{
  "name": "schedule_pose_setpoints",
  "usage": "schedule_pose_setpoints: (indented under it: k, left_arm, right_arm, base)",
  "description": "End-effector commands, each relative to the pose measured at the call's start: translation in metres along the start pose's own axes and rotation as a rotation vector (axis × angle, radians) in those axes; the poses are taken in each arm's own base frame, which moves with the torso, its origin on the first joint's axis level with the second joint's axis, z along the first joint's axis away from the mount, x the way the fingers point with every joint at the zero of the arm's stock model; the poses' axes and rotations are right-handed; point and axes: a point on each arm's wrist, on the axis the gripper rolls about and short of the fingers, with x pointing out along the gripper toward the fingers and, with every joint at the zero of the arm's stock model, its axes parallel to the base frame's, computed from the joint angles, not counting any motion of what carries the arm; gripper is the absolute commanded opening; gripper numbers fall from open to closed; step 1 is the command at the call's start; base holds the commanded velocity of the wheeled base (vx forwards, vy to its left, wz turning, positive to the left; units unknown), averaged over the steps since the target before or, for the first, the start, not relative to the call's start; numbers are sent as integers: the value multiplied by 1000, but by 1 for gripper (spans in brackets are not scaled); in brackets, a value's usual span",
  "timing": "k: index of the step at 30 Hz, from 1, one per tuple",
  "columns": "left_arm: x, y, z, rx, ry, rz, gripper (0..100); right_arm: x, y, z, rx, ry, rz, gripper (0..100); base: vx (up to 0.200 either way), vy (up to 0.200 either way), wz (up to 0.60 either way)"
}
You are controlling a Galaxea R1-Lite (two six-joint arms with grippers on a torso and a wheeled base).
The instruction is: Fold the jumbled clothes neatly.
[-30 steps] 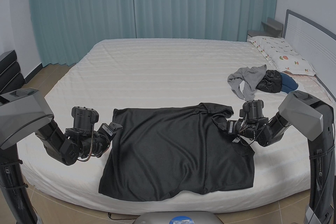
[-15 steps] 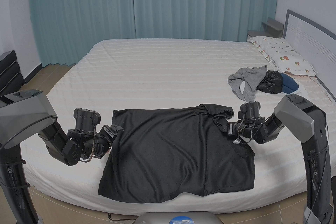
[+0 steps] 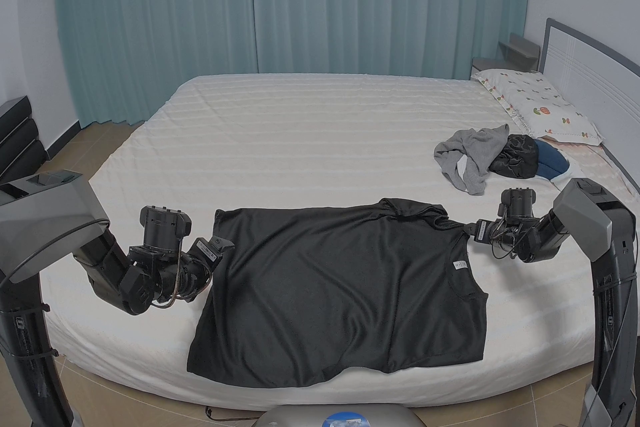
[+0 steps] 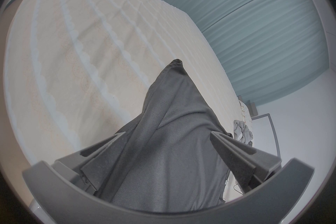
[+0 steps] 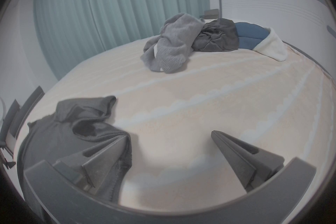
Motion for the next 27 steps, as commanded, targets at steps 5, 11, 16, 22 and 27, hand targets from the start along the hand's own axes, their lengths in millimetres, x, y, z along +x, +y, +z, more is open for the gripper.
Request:
schedule_pose_setpoints:
  k: [5, 11, 16, 22, 27]
  left_arm:
    - [0, 1, 3, -7, -8, 2, 100]
    - [1, 1, 4, -7, -9, 1, 100]
    - [1, 1, 6, -9, -14, -1, 100]
    - [2, -2, 8, -11, -21, -10, 100]
    - [4, -8, 15, -15, -43, -33, 100]
  right_arm:
    - [-19, 23, 29, 12, -91, 91, 100]
    - [-18, 27, 16, 4, -40, 112, 100]
    - [-7, 15, 7, 27, -27, 84, 100]
    - [-9, -1, 17, 73, -50, 69, 100]
    - [-19, 3, 27, 180, -57, 105, 100]
  base:
    - [0, 0, 0]
    - [0, 0, 0]
    - [0, 0, 0]
    - [0, 0, 0]
    - [0, 0, 0]
